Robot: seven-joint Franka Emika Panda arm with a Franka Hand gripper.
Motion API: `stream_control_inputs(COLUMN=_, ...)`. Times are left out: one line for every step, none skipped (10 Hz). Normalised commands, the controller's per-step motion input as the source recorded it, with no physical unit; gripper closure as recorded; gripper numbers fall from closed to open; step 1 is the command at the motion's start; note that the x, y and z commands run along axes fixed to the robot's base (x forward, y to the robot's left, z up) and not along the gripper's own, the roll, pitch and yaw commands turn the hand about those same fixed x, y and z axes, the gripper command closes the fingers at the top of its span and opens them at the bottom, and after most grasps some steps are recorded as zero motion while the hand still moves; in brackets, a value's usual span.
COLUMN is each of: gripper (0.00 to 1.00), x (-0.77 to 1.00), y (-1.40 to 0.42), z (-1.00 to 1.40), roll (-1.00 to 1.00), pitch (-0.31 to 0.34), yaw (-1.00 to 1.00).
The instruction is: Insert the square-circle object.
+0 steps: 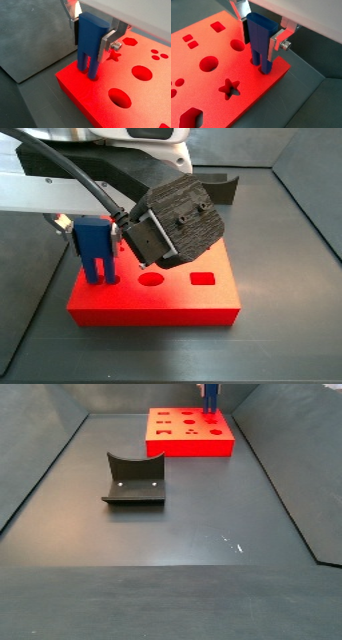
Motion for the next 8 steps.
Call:
stream_control_inputs(gripper=1.0, x=0.0, y=0.0, z=-0.39, roll=0.1, pitch=-0.024, yaw=0.01)
stream_control_inputs(gripper=1.0, x=0.07, y=0.0, z=-0.43, roll=0.11, pitch=-0.004, yaw=0.01)
stream_control_inputs(gripper=1.0, x=0.19, y=0.01, z=-0.48, roll=0.12, pitch=0.0, yaw=0.0)
stream_control_inputs(gripper=1.0, x=0.29, y=0.05, z=-0.47, roll=0.15, pitch=0.0, yaw=0.07)
stream_control_inputs(gripper=1.0, x=0.13, y=0.0, z=-0.3, roll=0.13, pitch=0.0, yaw=0.01)
stream_control_inputs(gripper=1.0, x=0.0, y=0.0, z=-0.11, roll=0.08, pitch=0.0, yaw=0.0)
stream_control_inputs(gripper=1.0, x=-0.07, y=-0.01, z=-0.03, roll=0.03, pitch=-0.043, yaw=0.0)
stream_control_inputs(gripper=1.0, x=-0.16, y=0.0, z=-0.31, roll=0.04, pitch=-0.156, yaw=0.0)
